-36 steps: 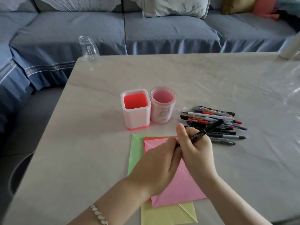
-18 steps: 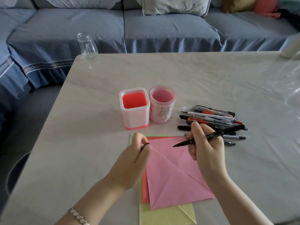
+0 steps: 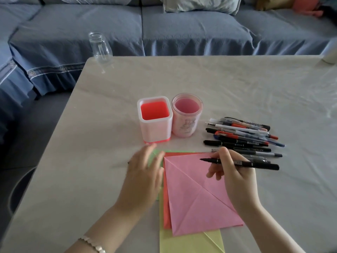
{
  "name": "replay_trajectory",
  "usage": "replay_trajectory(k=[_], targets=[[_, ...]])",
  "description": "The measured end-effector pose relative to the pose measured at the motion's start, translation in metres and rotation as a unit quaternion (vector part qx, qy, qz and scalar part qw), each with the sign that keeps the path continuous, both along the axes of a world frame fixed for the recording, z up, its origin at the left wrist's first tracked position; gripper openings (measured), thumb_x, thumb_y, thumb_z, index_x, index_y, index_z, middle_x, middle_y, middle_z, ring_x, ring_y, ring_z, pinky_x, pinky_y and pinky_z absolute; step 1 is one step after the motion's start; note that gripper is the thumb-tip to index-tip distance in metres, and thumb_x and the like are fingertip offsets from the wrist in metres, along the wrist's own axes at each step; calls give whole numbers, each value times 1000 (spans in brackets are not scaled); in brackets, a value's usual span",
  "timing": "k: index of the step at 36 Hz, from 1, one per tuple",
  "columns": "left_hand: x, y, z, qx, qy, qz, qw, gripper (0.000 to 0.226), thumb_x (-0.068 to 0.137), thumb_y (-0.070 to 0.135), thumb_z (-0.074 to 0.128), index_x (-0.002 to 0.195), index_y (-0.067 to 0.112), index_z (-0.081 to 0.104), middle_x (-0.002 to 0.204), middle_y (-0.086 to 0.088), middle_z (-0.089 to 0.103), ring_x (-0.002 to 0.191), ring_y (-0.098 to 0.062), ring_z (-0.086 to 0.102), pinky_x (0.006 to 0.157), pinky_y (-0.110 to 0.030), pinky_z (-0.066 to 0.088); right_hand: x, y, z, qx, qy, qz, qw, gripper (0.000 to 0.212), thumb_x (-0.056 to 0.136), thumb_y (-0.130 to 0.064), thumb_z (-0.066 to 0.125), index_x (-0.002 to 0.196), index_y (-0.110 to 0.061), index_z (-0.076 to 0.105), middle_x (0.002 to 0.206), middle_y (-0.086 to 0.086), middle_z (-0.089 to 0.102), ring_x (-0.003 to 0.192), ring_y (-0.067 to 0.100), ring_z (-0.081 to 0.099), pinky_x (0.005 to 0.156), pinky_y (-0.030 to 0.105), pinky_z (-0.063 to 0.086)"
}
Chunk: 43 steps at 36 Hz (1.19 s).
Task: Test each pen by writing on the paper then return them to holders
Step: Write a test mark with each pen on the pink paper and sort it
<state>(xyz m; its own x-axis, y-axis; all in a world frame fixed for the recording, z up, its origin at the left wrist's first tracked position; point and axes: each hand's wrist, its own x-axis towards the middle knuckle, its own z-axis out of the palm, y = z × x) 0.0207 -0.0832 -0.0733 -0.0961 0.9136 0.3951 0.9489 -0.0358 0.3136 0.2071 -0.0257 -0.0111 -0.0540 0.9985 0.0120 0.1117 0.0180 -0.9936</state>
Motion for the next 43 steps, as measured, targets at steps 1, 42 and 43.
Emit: replay_trajectory(k=[1, 42, 43], targets=[[8, -5, 0, -17, 5, -53, 998, 36, 90, 24, 38, 121, 12, 52, 131, -16, 50, 124, -28, 39, 104, -38, 26, -1, 0, -1, 4, 3, 5, 1000, 30, 91, -24, 50, 69, -8, 63, 53, 11, 63, 49, 23, 56, 47, 22, 42], [8, -17, -26, -96, -98, -136, 981, 44, 74, 52, 55, 103, 22, 71, 123, -1, 62, 123, -13, 45, 105, -33, 28, -80, 34, -86, 142, -201, -67, 967, 40, 77, -29, 54, 49, -1, 46, 42, 17, 48, 50, 29, 43, 51, 31, 34], [8, -17, -26, -95, -98, -136, 981, 43, 74, 52, 56, 102, 23, 71, 123, -1, 62, 123, -13, 45, 105, -33, 28, -80, 34, -86, 144, -205, -65, 966, 41, 76, -31, 53, 48, -2, 45, 42, 16, 48, 49, 28, 42, 51, 33, 34]])
